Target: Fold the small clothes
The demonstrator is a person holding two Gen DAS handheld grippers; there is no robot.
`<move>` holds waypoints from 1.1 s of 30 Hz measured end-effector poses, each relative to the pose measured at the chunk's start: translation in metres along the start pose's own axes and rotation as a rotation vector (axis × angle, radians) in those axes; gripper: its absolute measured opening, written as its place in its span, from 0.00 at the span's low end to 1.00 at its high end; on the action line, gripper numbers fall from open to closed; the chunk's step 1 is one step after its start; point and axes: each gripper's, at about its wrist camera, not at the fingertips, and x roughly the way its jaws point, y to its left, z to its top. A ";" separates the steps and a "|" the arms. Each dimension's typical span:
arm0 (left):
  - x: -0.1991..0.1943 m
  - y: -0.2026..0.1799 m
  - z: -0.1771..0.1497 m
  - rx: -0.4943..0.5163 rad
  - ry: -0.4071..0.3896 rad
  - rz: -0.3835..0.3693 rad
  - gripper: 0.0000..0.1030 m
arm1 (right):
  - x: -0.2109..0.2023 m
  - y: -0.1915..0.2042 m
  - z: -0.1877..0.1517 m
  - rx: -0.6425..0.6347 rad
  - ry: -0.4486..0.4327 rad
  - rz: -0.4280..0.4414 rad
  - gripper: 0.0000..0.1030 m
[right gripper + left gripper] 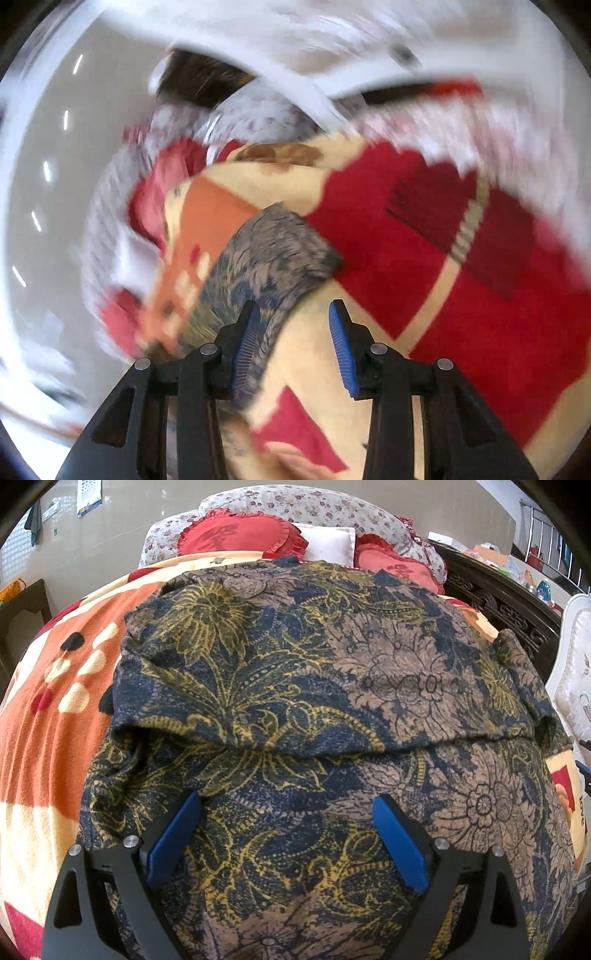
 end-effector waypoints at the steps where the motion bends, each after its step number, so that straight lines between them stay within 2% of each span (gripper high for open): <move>1: 0.000 0.000 0.000 0.000 0.000 0.000 0.94 | 0.007 -0.007 0.000 0.047 -0.004 0.033 0.44; 5: 0.000 0.000 0.000 0.000 0.000 0.001 0.94 | 0.013 -0.024 0.004 0.136 -0.027 0.102 0.44; 12: 0.001 -0.001 0.000 0.003 0.002 0.003 0.94 | 0.035 -0.027 0.020 0.163 -0.084 0.121 0.43; 14: 0.001 -0.001 0.000 0.003 0.002 0.004 0.94 | 0.036 -0.021 0.022 0.135 -0.088 0.117 0.34; 15: 0.001 -0.001 0.000 0.003 0.002 0.004 0.94 | 0.035 -0.017 0.022 0.114 -0.093 0.121 0.16; 17: 0.001 -0.001 0.000 0.003 0.002 0.003 0.95 | 0.026 0.001 0.020 0.043 -0.120 0.127 0.13; 21: 0.000 -0.002 0.000 0.006 0.002 0.007 0.95 | 0.002 0.060 0.003 -0.163 -0.176 0.160 0.13; 23: -0.004 -0.007 0.004 0.030 0.006 0.016 0.94 | -0.008 0.104 -0.020 -0.300 -0.169 0.220 0.13; 25: -0.017 -0.011 0.013 0.032 -0.024 0.001 0.92 | -0.010 0.148 -0.054 -0.433 -0.133 0.303 0.13; 28: -0.051 -0.017 0.040 -0.007 -0.121 -0.101 0.93 | -0.002 0.197 -0.113 -0.616 -0.048 0.407 0.13; 29: -0.060 -0.021 0.054 -0.029 -0.135 -0.163 0.93 | 0.006 0.212 -0.139 -0.692 -0.006 0.432 0.13; 31: -0.062 -0.027 0.072 -0.060 -0.120 -0.260 0.93 | 0.026 0.226 -0.188 -0.811 0.064 0.439 0.13; 32: -0.058 -0.031 0.082 -0.089 -0.090 -0.323 0.93 | 0.039 0.226 -0.212 -0.853 0.109 0.423 0.13; 33: -0.054 -0.034 0.087 -0.102 -0.072 -0.354 0.93 | 0.051 0.223 -0.232 -0.882 0.146 0.403 0.13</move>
